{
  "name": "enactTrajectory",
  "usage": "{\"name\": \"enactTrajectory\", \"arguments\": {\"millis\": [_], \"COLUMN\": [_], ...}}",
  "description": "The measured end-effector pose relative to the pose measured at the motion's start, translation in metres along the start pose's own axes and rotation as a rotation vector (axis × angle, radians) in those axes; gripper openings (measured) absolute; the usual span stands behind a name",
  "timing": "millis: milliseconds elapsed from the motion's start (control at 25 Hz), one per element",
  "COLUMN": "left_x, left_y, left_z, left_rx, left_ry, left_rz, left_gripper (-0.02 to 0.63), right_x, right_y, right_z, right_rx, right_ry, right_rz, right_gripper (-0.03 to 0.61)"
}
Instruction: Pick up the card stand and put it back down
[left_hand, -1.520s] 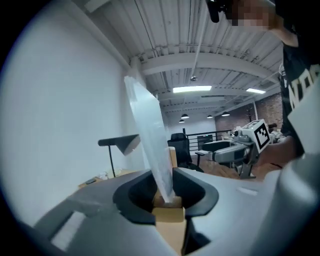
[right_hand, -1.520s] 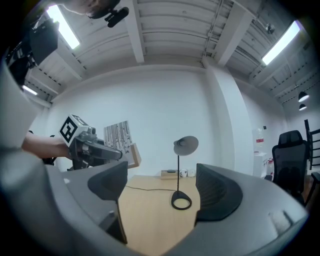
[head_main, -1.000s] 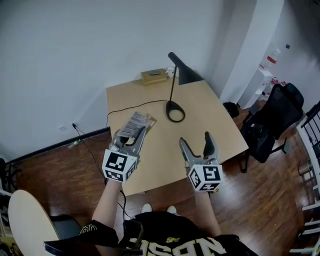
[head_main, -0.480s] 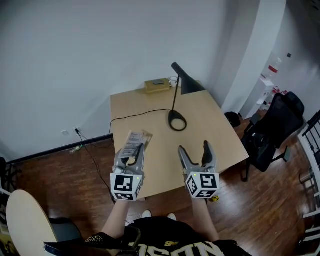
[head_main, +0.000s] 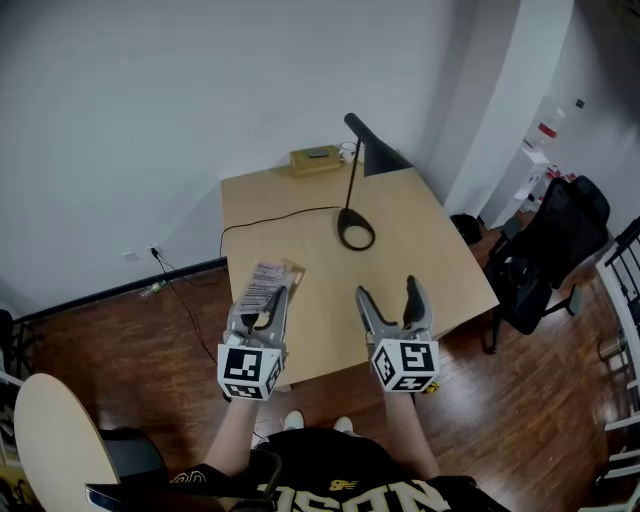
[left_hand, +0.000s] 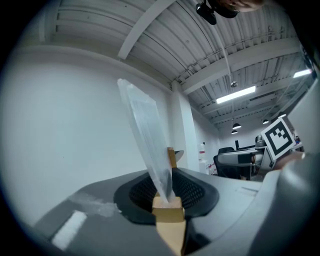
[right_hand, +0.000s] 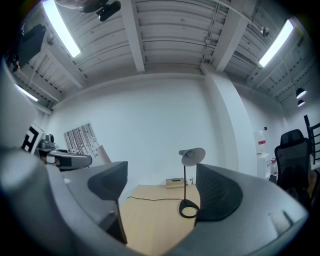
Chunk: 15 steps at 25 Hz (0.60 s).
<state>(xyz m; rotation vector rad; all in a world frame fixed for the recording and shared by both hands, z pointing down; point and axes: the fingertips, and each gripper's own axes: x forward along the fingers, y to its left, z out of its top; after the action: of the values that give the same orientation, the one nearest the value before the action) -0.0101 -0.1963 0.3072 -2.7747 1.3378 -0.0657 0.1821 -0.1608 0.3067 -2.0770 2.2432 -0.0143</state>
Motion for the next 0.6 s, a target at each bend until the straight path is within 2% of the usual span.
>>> {"name": "enactTrajectory", "arguments": {"millis": [320, 600], "left_x": [-0.02, -0.041], "left_y": [0.002, 0.018], "left_z": [-0.008, -0.018], "left_rx": [-0.004, -0.015], "left_ry": [0.006, 0.027], "left_rz": [0.007, 0.053], "left_gripper": [0.098, 0.098], "right_x": [-0.009, -0.004], "right_y": [0.02, 0.044], "right_z": [-0.01, -0.02], "right_rx": [-0.004, 0.0], "right_ry": [0.013, 0.034], "right_rz": [0.036, 0.1], "right_gripper": [0.433, 0.433]}}
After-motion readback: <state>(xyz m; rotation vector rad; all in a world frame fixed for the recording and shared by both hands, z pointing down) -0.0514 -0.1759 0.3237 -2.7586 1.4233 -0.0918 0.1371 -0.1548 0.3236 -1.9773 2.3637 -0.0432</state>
